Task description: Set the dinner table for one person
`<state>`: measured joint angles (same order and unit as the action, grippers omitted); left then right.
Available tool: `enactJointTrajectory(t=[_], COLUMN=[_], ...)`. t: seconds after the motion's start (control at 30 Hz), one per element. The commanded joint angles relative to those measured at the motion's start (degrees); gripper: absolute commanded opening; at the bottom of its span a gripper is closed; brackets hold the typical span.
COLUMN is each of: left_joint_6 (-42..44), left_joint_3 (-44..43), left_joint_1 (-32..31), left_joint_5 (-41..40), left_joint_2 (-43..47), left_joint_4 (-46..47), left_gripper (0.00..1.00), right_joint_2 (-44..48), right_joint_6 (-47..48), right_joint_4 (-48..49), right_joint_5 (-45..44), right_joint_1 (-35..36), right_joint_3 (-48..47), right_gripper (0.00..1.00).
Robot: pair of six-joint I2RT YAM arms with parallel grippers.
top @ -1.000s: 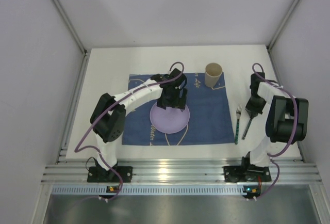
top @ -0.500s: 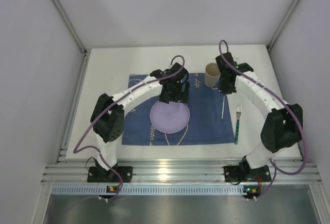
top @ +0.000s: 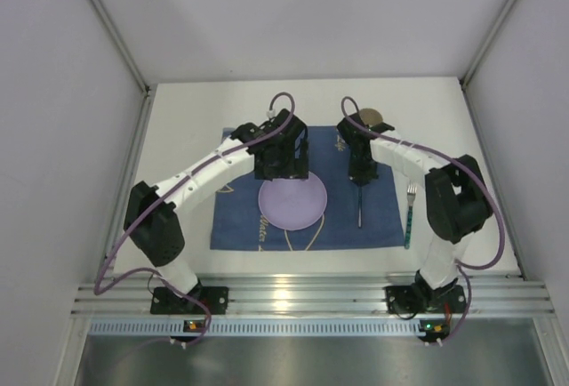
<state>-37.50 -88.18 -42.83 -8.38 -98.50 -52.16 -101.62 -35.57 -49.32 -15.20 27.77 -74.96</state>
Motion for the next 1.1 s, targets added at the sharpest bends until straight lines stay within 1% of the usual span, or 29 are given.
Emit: enactJointTrajectory(t=[0.0, 0.03, 0.1, 0.17, 0.27, 0.4, 0.43, 0.47, 0.53, 0.57, 0.63, 0.67, 0.8, 0.9, 1.07], left_joint_6=[-2.5, -2.8, -3.3, -3.5, -3.5, -3.5, -3.3, -3.2, -2.9, -2.8, -2.5, -2.3, -0.7, 0.5, 1.5], left_joint_3=[2.4, 2.7, 3.4, 3.6, 3.6, 3.3, 3.2, 3.1, 3.0, 3.1, 2.7, 2.4, 0.5, -1.2, -2.2], left_joint_1=[0.1, 0.1, 0.1, 0.1, 0.1, -0.1, 0.0, 0.0, 0.0, -0.1, -0.1, -0.1, -0.2, -0.1, -0.1], left_joint_5=[-2.7, -3.0, -3.4, -3.4, -3.0, -2.1, -1.8, -1.6, -0.9, -0.6, 0.3, 1.0, 1.8, 2.3, 2.7], left_joint_2=[5.1, 5.7, 6.9, 7.2, 6.7, 5.3, 4.6, 4.2, 3.1, 2.6, 1.6, 0.6, -1.8, -3.4, -4.0], left_joint_4=[-3.4, -3.5, -3.9, -4.0, -4.2, -2.9, -2.1, -1.5, -0.1, 0.4, 1.3, 2.0, 2.7, 2.4, 2.2], left_gripper=[0.92, 0.92, 0.92, 0.92, 0.92, 0.91, 0.91, 0.91, 0.91, 0.91, 0.91, 0.91, 0.91, 0.91, 0.91], right_joint_2=[-1.8, -2.5, -2.6, -1.8, 1.2, 7.4, 11.1, 13.0, 18.1, 19.5, 22.7, 23.4, 24.5, 22.8, 19.0], right_joint_6=[-1.8, -1.7, -1.4, 0.1, 2.0, 3.2, 3.2, 2.8, 1.7, 1.5, 0.9, 0.9, 0.1, 0.2, 0.7], right_joint_4=[3.5, 3.7, 4.1, 4.0, 2.9, -2.2, -2.7, -3.1, -4.0, -4.4, -4.6, -4.4, -1.7, 0.6, 3.5], right_joint_5=[-1.1, -1.1, -1.1, -1.2, -2.9, -6.8, -6.6, -6.3, -4.4, -3.7, -1.6, -0.8, 3.6, 3.8, 3.1], right_joint_1=[1.9, 2.1, 2.6, 2.6, 2.5, 1.4, 0.8, -1.3, -3.8, -6.5, -8.9, -11.1, -16.2, -18.7, -21.7], right_joint_3=[-1.2, -1.3, -1.4, -1.5, -1.9, -2.0, 0.1, 1.5, 6.5, 8.1, 13.3, 14.9, 22.6, 25.2, 26.8], right_gripper=[0.01, 0.06, 0.26, 0.54, 0.69, 0.70, 0.71, 0.73, 0.73, 0.72, 0.72, 0.71, 0.70, 0.67, 0.64])
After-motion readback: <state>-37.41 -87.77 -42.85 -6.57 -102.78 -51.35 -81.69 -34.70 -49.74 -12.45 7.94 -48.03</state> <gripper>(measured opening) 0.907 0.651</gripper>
